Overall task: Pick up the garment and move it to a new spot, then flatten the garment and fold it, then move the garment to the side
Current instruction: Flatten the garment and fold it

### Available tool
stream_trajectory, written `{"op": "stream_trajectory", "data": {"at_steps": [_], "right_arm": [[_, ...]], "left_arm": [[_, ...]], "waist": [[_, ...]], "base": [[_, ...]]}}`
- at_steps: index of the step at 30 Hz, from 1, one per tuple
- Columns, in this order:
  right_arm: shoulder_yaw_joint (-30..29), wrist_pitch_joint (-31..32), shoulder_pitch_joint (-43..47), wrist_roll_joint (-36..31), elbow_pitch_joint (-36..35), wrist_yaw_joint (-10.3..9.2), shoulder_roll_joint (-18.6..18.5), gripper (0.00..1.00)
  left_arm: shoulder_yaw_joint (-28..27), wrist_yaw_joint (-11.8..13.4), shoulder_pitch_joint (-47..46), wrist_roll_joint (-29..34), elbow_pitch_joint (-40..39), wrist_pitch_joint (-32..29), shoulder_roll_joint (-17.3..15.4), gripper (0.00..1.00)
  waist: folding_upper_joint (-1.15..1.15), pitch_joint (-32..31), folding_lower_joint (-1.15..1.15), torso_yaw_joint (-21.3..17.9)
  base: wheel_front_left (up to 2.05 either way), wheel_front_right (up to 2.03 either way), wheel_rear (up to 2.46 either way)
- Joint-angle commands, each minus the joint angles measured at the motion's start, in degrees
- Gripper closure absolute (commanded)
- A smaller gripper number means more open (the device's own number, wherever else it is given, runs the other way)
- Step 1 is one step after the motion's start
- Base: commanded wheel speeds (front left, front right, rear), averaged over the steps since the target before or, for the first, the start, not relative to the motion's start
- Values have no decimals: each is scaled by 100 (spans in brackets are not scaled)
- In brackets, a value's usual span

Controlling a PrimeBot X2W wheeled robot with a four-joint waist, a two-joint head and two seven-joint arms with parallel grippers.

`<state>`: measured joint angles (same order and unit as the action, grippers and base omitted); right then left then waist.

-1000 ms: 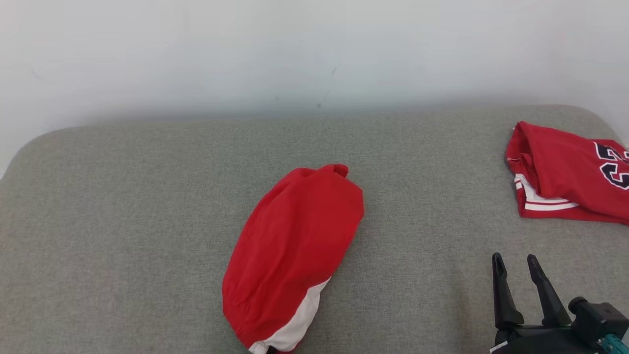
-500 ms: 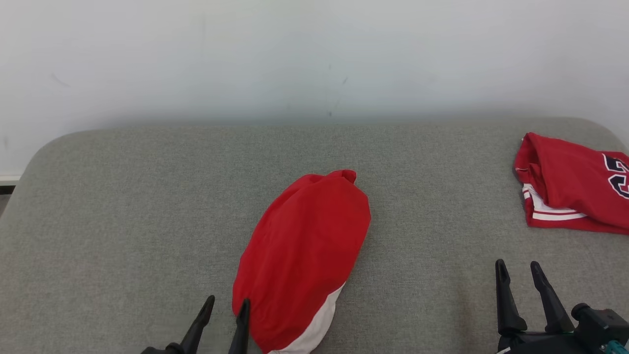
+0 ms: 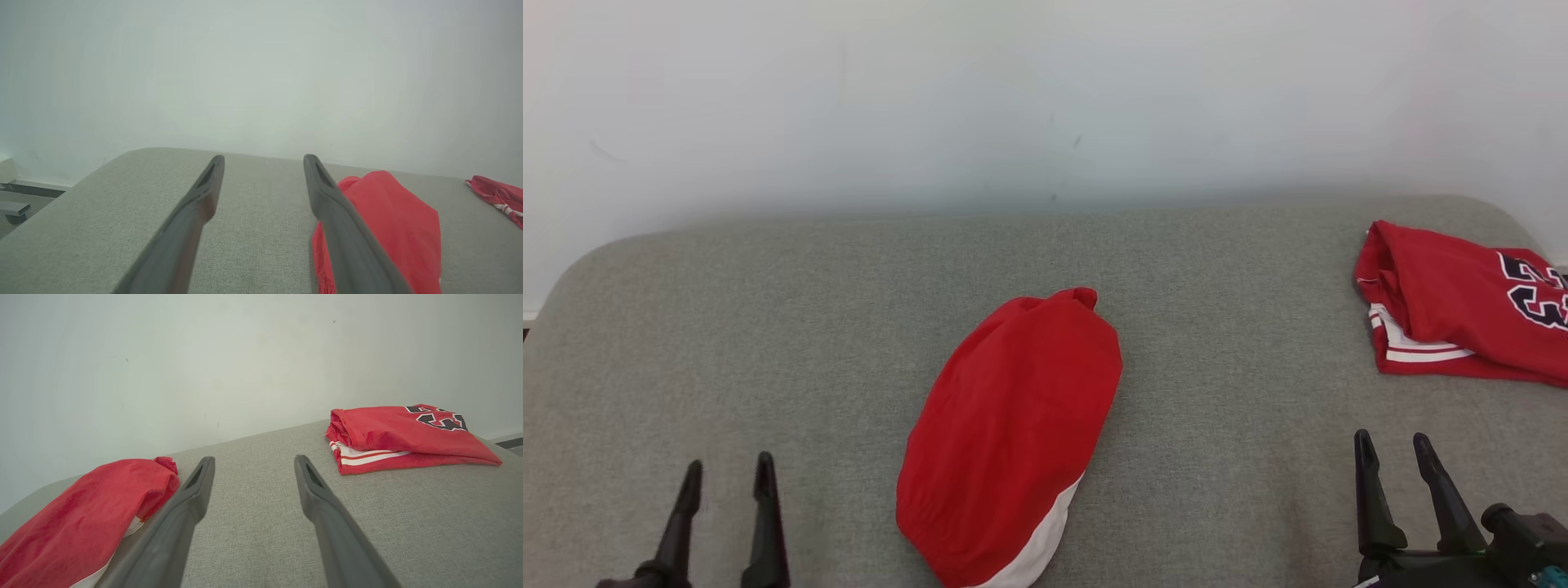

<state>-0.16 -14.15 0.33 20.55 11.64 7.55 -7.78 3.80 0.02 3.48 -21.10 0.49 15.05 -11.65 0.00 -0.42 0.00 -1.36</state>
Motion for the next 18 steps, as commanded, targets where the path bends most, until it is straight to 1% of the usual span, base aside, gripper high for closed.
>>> {"op": "stream_trajectory", "data": {"at_steps": [1, 8, 12, 18], "right_arm": [[-14, -10, 65, -38, -20, -16, -32, 0], [2, -16, 115, -24, -5, -16, -40, 0], [15, -14, 146, -24, 33, -16, -21, 0], [12, 9, 116, 3, 95, -16, -66, 0]], "left_arm": [[-99, 4, 114, 63, -57, 15, 20, 0], [-405, -201, 291, 246, -10, 15, 223, 0], [-466, -310, 322, 339, 151, 15, 373, 0], [-512, -466, 188, 529, 265, 15, 493, 0]], "waist": [[0, -6, 0, -31], [0, -16, 0, -101], [0, -29, 0, -117], [0, -38, 0, -70]], "base": [[0, 0, 0], [0, 0, 0], [0, 0, 0], [0, 0, 0]]}}
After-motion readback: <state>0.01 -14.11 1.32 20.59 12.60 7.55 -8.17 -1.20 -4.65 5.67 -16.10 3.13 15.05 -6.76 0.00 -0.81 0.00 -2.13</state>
